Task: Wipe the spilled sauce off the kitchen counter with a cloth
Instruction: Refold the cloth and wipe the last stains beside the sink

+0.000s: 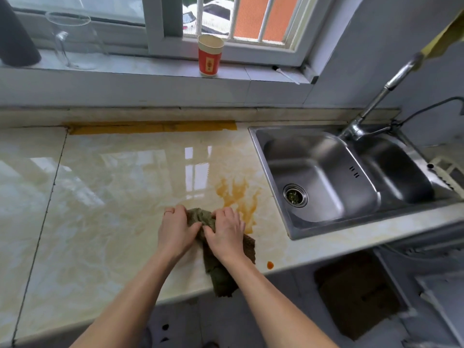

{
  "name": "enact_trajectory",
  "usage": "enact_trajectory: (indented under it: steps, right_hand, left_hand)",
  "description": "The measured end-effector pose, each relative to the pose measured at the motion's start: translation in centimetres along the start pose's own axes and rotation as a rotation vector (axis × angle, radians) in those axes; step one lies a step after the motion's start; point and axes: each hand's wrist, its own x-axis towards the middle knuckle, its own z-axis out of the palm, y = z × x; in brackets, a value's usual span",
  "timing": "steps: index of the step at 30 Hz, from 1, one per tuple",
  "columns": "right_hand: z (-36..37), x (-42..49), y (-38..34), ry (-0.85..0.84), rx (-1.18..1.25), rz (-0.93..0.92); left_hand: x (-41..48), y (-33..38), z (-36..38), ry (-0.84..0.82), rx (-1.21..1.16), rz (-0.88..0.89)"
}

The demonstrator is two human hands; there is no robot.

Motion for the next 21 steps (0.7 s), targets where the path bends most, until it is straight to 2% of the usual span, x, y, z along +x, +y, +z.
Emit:
enact_trajectory:
  steps: [2, 6, 8, 10, 12, 15, 16, 18, 19, 21]
  right_hand:
    - [-0.6, 0.7, -0.3, -0.078, 0.123, 0.067]
    - [-4.3, 2.7, -1.5, -0.008, 0.624, 0.157]
    - [-7.0, 3.9, -2.0, -0.01, 0.804, 0.137]
    - [-9.3, 5.0, -2.4, -0.043, 0.925, 0.063]
    - [-10.9, 5.5, -2.7, -0.063, 0.974, -0.001]
    - [-11.0, 5.0, -0.9, -0.098, 0.948, 0.031]
    - [-10.5, 4.7, 0.3, -0.097, 0.877, 0.067]
    - [-9.1, 4.0, 2.9, -0.092, 0.567, 0.136]
    - [-8.2, 3.7, 4.0, -0.081, 0.394, 0.171]
    - [-6.8, 3.3, 5.0, 0.006, 0.228, 0.167]
  left_hand:
    - [0.3, 1.1, 0.0, 0.005, -0.175, -0.061]
    - [1.3, 3.7, -3.0, 0.05, -0.605, -0.105]
    - [1.8, 5.1, -6.1, -0.011, -0.883, -0.068]
    - [1.8, 5.9, -9.0, -0.071, -0.962, 0.017]
    - [1.2, 6.2, -10.8, -0.104, -0.898, 0.16]
    - [-0.6, 5.8, -10.6, -0.177, -0.634, 0.338]
    - [-1.3, 5.4, -10.0, -0.233, -0.528, 0.364]
    - [-2.5, 3.7, -8.7, -0.373, -0.382, 0.373]
    - [-2.7, 2.6, -8.0, -0.383, -0.356, 0.349]
    - [-2.5, 0.5, -7.1, -0.225, -0.341, 0.251]
